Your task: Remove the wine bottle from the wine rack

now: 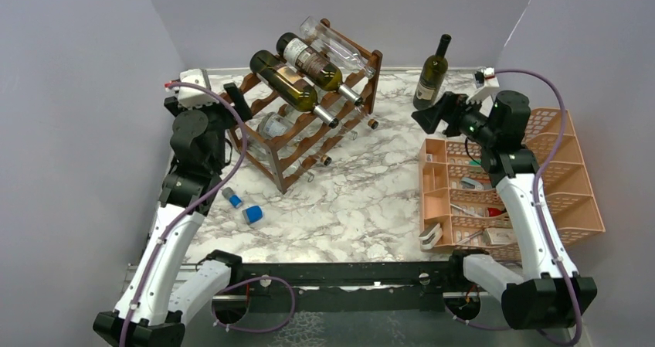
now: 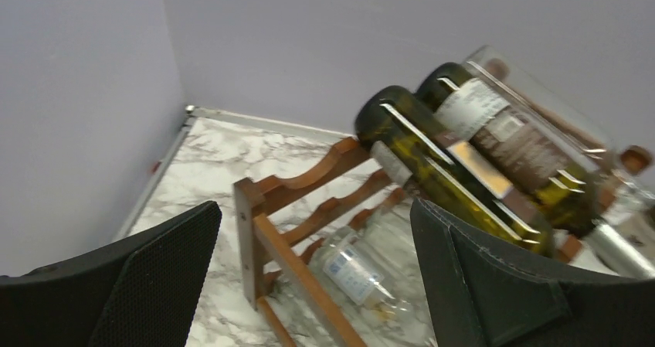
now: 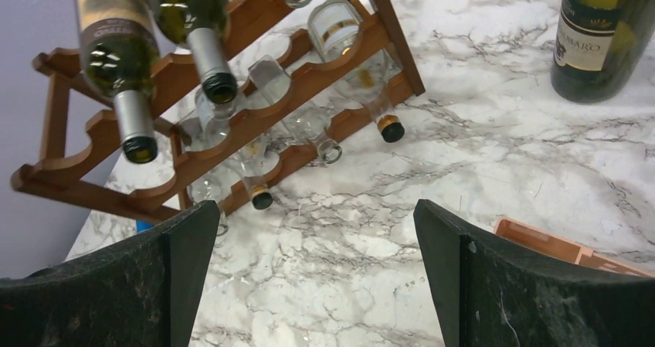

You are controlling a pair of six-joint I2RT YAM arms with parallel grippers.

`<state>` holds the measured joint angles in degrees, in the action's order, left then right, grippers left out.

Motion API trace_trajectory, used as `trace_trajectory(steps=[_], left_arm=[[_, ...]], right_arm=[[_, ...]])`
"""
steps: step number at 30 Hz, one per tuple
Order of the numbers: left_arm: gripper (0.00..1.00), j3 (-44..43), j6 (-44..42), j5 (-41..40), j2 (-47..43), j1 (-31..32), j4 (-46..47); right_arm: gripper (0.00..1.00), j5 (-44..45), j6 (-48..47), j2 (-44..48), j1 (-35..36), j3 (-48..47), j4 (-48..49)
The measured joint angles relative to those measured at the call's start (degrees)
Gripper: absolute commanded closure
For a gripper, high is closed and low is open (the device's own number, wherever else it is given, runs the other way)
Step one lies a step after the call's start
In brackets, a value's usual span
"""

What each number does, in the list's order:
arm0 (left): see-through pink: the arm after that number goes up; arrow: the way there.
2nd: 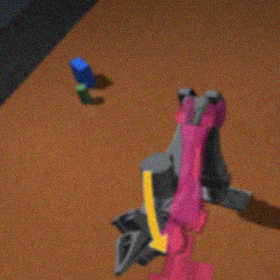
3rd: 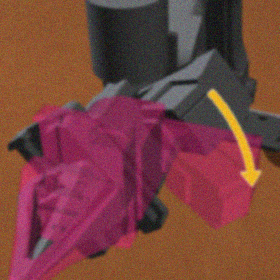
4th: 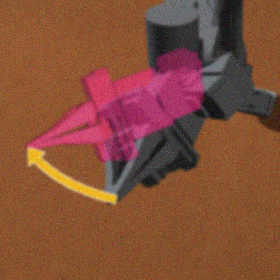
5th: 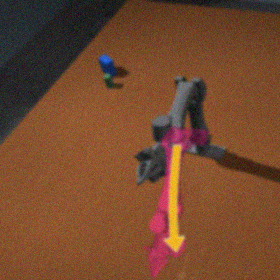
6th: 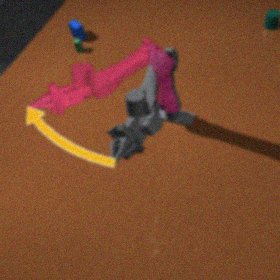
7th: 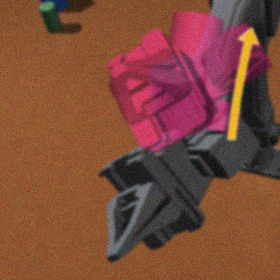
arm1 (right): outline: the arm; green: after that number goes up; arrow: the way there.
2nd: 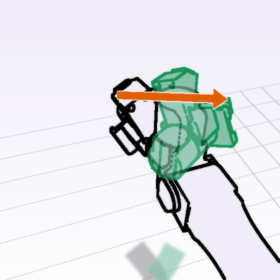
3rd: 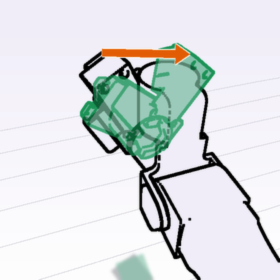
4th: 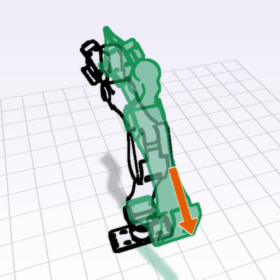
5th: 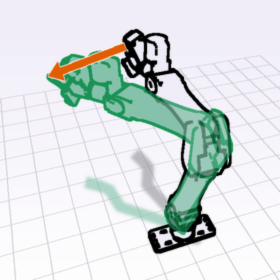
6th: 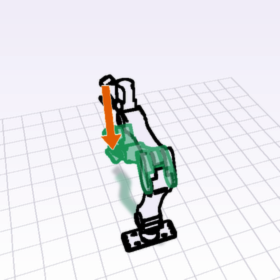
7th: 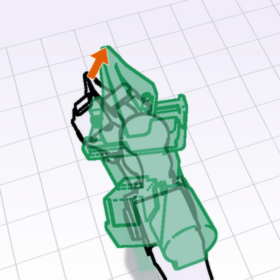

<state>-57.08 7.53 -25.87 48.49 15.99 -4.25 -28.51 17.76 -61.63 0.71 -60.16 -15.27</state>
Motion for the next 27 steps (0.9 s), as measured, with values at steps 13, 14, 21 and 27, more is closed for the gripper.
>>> trace_trajectory(steps=[13, 14, 21, 27], left_arm=[[0.01, -29.9, 29.6, 21.4, 13.9, 0.0, -28.3], [0.01, -30.3, 32.8, 22.6, 15.2, 0.0, -29.7], [0.01, -30.4, 48.6, 24.5, 24.4, 0.0, -34.2], [0.01, -31.3, 54.8, 24.5, 31.1, 0.0, -35.3]], right_arm=[[0.00, -7.7, 0.5, 6.6, 0.0, 4.2, 1.9], [0.00, -8.0, 0.5, 6.6, 0.0, 4.3, 1.9], [0.00, -10.5, 0.9, 7.4, 0.0, 5.9, 2.3], [0.00, -11.3, 0.9, 9.0, 0.0, 5.9, 2.4]])
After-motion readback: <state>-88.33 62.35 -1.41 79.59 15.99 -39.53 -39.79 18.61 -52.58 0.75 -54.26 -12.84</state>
